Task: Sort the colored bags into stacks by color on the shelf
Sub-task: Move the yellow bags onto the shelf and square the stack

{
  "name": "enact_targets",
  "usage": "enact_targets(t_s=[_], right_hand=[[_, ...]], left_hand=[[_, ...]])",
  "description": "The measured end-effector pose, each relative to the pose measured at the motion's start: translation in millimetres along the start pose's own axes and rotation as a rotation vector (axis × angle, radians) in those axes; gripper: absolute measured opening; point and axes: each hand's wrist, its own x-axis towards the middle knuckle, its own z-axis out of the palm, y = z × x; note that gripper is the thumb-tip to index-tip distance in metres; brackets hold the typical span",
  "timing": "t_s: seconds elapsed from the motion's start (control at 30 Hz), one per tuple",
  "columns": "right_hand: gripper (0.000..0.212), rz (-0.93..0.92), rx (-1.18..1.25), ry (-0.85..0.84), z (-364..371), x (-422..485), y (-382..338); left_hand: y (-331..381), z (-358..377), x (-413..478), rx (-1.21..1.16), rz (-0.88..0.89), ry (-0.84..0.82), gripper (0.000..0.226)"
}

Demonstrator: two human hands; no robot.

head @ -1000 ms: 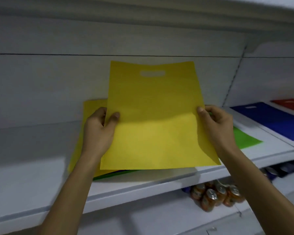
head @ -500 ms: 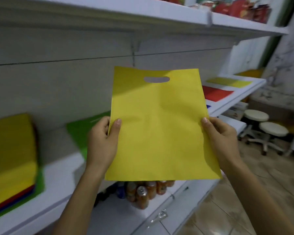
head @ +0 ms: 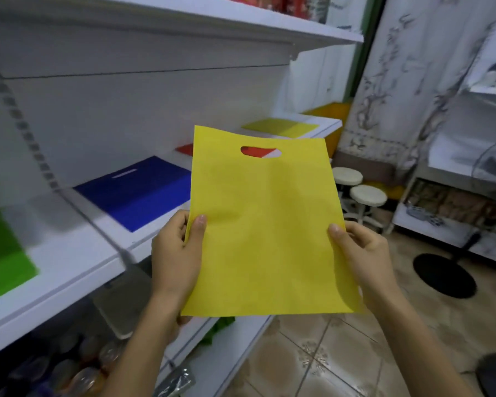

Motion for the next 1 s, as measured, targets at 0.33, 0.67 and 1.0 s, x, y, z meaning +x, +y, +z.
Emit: enact_targets(t_s=[0.33,0.67,1.0], right_hand=[[0.013,0.026,-0.066,0.162,-62,124,56],[0.018,0.005,-0.123,0.211,-58,321,83],[0.015,-0.016,-0.071,0.085,-43,472,114]], left_hand=[[-33,157,89,-0.074,0.000,-0.071,0.039],[-51,287,241,-0.104,0.078,-0.166,0.027],[-81,348,330,-0.072,0.030,-0.118,0.017]])
